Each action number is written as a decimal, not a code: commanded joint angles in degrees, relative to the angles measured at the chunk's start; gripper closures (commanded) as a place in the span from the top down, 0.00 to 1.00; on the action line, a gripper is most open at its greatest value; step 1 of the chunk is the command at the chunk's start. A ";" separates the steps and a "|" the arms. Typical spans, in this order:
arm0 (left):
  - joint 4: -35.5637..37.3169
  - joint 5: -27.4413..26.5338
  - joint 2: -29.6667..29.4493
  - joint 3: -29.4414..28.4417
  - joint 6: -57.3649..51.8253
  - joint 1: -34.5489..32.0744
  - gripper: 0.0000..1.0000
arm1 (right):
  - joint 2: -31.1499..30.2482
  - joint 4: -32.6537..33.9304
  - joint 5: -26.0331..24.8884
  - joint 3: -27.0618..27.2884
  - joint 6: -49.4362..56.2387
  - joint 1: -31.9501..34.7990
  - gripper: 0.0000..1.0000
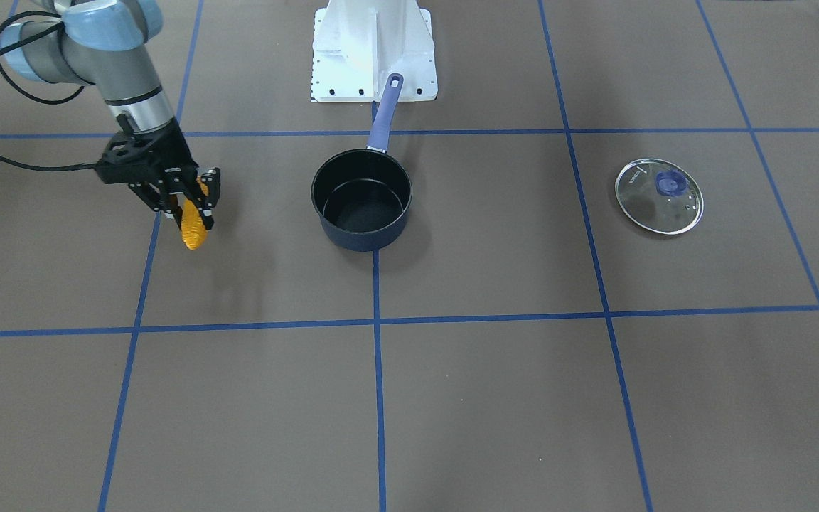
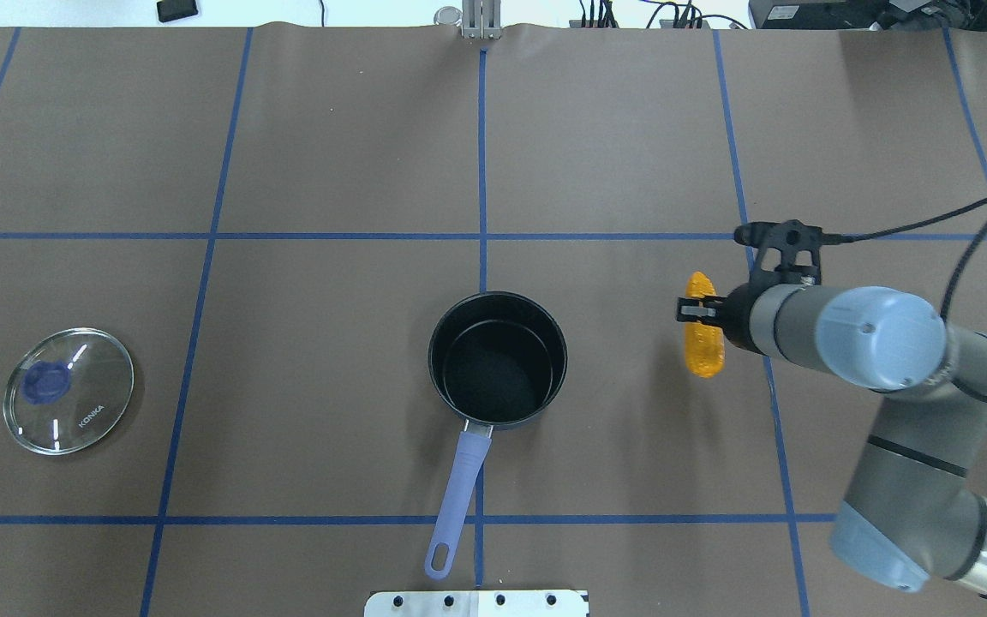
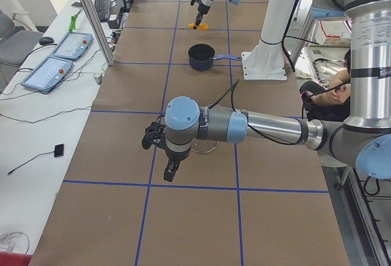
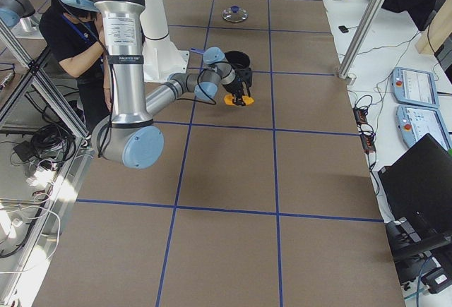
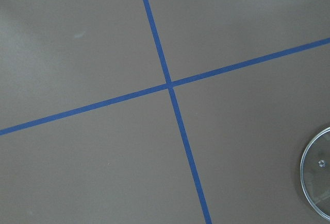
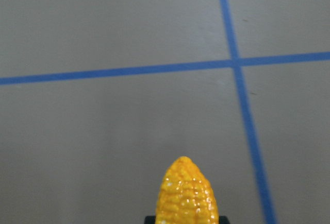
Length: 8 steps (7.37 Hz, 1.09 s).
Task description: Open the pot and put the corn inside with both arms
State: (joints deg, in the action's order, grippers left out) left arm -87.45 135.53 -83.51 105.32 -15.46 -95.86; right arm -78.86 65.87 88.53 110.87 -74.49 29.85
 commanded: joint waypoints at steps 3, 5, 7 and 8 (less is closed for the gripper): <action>-1.14 0.00 0.01 -0.56 0.16 0.06 0.98 | 27.41 12.79 -4.04 -10.74 -7.16 -4.78 0.00; -1.14 0.00 0.01 -0.65 0.16 0.06 0.98 | 26.66 12.79 -4.41 -11.02 -7.16 -7.17 0.66; -1.14 0.00 0.10 -0.73 0.16 0.06 0.98 | 25.86 12.88 -5.20 -10.94 -6.64 -7.44 1.00; -1.14 -0.09 0.10 -0.82 0.08 0.06 0.98 | 26.21 12.88 -5.21 -10.85 -6.20 -6.74 1.00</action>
State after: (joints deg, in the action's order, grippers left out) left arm -88.59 135.51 -83.44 104.58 -15.31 -95.80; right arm -52.80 78.73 83.49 99.94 -81.18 22.70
